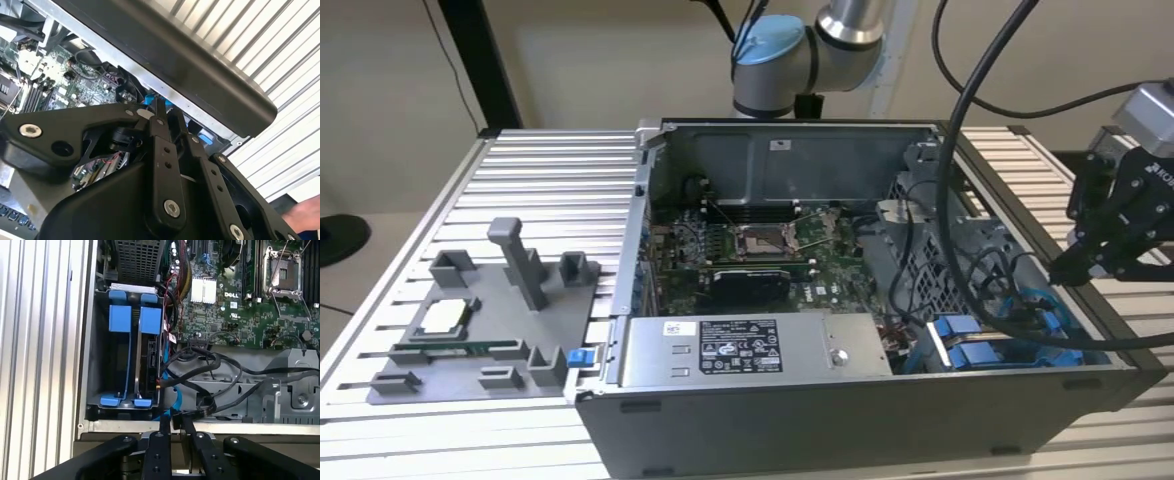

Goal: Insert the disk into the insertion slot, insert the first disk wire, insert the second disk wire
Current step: 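Insert the second disk wire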

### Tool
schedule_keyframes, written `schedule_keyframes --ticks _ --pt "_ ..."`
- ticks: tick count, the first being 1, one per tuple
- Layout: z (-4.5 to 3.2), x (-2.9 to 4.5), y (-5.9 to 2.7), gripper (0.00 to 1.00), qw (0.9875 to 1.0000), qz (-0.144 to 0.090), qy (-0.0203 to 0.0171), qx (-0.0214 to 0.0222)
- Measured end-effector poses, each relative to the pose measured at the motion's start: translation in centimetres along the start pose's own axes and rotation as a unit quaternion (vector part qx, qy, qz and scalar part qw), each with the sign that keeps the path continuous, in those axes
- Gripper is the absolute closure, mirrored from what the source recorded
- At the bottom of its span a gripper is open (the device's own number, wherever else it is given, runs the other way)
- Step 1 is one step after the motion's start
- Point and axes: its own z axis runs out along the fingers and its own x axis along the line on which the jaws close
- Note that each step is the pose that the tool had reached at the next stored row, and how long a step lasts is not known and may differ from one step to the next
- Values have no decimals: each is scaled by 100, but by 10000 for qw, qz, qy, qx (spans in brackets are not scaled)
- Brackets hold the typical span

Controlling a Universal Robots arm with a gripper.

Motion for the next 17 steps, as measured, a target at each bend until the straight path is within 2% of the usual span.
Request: schedule_keyframes --ticks 5,8,9,14,17 --pt "14 1 15 0 10000 -3 -17 14" --pt "15 1 21 0 10000 -9 -56 23" --pt "16 1 21 100 10000 -11 -69 24" --pt "14 2 22 100 10000 -11 -72 24" --pt "-13 1 49 100 10000 -10 -76 24"
